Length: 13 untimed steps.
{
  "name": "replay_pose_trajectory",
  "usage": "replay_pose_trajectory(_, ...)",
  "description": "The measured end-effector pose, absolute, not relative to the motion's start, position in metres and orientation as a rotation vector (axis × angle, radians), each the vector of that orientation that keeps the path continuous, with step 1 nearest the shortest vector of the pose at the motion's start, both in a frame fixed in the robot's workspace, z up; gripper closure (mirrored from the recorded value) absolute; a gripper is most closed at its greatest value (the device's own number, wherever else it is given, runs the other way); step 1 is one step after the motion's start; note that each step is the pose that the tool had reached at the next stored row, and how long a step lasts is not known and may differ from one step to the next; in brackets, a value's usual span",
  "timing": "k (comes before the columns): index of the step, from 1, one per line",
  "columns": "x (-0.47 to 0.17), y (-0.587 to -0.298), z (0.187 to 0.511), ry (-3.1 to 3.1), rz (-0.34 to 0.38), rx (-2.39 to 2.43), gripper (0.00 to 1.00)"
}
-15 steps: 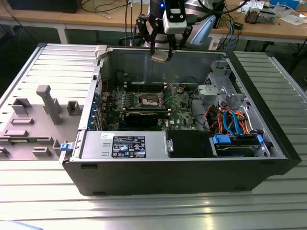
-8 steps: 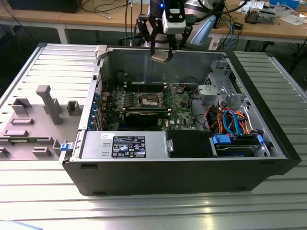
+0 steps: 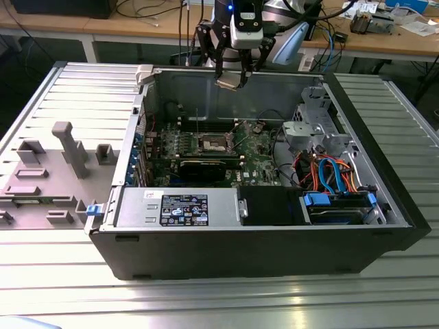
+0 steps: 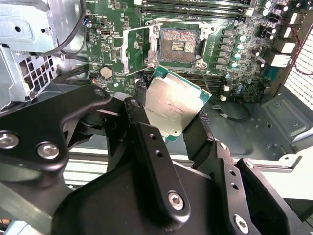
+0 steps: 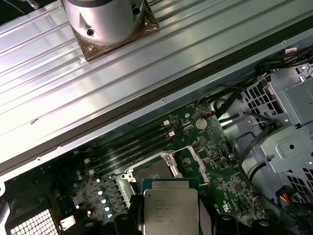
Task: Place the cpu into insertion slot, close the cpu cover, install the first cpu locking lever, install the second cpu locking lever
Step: 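Place the cpu into insertion slot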
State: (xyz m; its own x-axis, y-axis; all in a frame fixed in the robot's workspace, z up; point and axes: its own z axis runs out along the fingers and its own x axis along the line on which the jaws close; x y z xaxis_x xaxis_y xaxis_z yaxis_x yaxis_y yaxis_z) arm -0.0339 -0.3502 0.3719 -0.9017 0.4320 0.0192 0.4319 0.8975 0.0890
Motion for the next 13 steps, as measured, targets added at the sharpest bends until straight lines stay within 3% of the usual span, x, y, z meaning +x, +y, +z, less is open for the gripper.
replay_pose_trajectory(13,-0.0339,-0.3502,0.3716,3.024,0.143,0.822,0.45)
